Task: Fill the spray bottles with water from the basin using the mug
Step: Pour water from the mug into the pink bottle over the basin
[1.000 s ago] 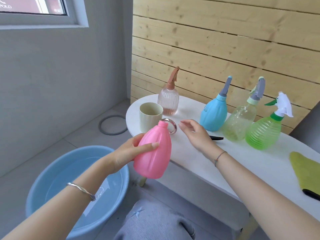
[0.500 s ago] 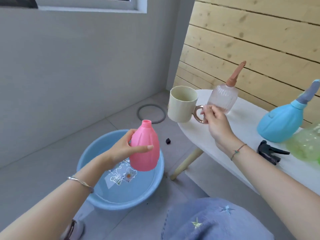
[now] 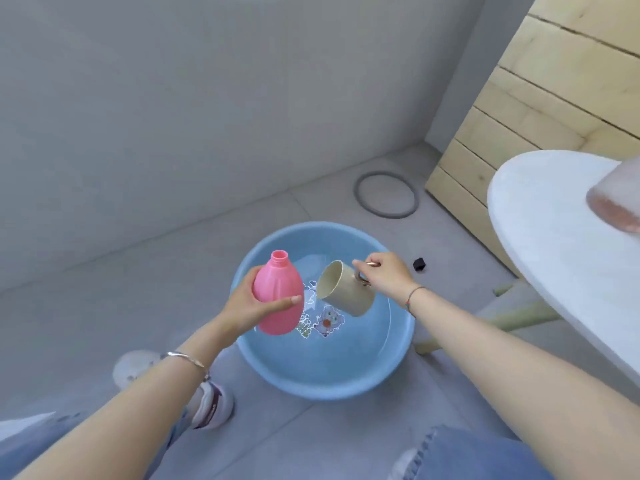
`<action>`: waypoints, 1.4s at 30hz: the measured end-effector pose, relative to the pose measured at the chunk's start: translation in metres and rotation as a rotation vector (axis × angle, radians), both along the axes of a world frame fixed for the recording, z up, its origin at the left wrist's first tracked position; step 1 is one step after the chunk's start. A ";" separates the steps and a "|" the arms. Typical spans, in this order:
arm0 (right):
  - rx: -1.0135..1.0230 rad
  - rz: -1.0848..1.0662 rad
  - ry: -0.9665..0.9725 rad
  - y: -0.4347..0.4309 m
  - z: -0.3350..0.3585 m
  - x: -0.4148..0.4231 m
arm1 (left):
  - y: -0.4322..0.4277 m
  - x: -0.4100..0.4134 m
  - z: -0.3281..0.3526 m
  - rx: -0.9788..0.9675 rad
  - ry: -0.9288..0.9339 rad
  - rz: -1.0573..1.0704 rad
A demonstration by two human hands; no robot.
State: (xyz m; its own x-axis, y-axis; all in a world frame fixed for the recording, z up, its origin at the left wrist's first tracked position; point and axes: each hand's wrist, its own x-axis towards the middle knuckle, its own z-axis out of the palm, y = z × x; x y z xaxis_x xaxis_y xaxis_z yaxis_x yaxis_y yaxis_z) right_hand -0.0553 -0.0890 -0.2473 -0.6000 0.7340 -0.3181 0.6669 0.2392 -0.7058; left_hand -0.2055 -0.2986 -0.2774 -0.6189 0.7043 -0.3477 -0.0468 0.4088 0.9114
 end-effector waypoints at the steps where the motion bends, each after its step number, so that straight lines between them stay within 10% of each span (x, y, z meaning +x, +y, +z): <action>1: 0.013 0.009 -0.042 -0.001 -0.014 0.000 | 0.001 -0.001 -0.005 0.000 0.001 -0.007; 22: 0.104 0.062 -0.198 -0.021 -0.121 0.008 | 0.019 -0.007 -0.071 -0.084 0.013 -0.004; 42: -0.284 -0.349 0.431 0.012 -0.044 0.027 | 0.023 0.004 -0.063 -0.025 0.090 -0.035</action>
State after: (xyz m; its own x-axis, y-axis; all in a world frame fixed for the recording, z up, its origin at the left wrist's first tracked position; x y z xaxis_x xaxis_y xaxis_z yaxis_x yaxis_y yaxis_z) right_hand -0.0285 -0.0772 -0.2914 -0.4581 0.8323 -0.3120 0.3127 -0.1776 -0.9331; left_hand -0.2015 -0.2754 -0.3405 -0.6235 0.7181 -0.3092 0.0496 0.4311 0.9010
